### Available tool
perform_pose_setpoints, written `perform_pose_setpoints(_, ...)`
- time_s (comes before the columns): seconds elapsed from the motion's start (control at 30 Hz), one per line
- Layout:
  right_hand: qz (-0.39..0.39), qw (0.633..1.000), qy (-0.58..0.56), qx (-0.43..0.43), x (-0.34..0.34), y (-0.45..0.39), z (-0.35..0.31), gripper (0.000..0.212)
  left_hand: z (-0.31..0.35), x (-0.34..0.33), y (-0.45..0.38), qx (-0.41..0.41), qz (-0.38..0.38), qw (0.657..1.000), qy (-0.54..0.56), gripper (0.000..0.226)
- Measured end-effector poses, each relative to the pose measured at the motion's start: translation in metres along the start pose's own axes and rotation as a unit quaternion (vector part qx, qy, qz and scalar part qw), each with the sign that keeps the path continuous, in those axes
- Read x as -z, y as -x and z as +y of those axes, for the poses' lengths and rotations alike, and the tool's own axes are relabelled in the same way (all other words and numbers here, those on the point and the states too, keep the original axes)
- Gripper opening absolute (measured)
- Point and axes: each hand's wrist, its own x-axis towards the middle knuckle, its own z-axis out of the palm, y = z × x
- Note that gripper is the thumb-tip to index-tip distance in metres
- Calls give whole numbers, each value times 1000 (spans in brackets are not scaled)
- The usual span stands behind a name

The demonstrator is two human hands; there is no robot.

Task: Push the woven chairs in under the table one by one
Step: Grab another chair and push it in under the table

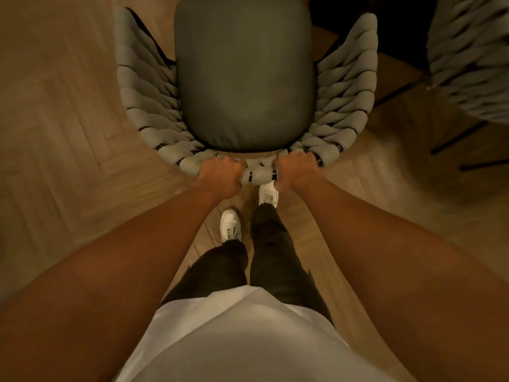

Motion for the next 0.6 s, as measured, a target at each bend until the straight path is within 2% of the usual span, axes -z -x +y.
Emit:
perform_pose_setpoints(0.17, -4, 996, -60, -67, -38, 31, -8, 56, 10, -5, 12, -75, -15, 996, -38, 29)
perform_pose_setpoints(0.27, -7, 993, -83, -86, -41, 35, -5, 52, 12, -1, 5, -99, -17, 993, -54, 27)
perform_pose_setpoints(0.6, -18, 988, -118, -97, 17, -13, 38, 48, 6, 48, -75, -97, -32, 993, -60, 28)
